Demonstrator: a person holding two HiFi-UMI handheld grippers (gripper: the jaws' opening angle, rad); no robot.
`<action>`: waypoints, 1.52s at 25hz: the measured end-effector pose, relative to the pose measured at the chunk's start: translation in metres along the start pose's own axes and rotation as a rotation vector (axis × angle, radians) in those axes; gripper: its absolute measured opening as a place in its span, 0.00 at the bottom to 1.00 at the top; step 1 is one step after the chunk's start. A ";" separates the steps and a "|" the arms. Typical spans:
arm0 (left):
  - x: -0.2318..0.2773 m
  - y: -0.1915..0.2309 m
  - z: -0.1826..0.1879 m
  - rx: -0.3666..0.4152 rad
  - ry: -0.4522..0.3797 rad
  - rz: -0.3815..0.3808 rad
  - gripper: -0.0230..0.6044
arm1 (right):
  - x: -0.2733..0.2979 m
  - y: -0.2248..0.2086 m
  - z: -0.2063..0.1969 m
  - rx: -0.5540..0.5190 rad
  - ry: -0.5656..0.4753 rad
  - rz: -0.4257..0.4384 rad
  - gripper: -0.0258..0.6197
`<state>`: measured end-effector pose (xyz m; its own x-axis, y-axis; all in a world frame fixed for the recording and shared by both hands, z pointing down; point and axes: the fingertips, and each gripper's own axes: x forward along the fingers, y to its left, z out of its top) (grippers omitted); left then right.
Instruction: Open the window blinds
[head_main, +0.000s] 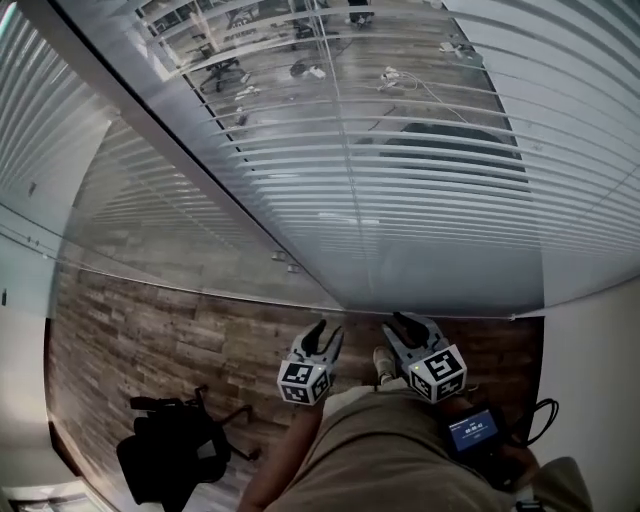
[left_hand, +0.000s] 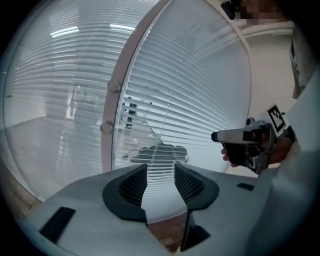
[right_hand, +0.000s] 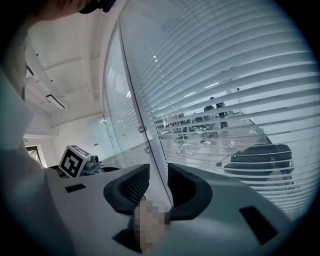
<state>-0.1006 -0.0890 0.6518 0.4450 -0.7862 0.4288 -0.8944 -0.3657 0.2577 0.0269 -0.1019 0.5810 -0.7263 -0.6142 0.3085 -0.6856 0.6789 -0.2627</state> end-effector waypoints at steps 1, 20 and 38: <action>-0.010 -0.005 -0.001 0.002 -0.002 -0.009 0.33 | -0.008 0.010 0.000 -0.003 0.002 -0.007 0.23; -0.197 -0.022 -0.097 0.000 -0.043 -0.084 0.33 | -0.078 0.214 -0.088 -0.043 0.040 -0.030 0.23; -0.292 -0.086 -0.157 0.026 -0.022 -0.151 0.33 | -0.182 0.290 -0.148 0.006 0.014 -0.118 0.23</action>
<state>-0.1463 0.2497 0.6404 0.5739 -0.7318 0.3675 -0.8182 -0.4933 0.2954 -0.0324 0.2659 0.5839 -0.6397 -0.6842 0.3501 -0.7668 0.5996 -0.2291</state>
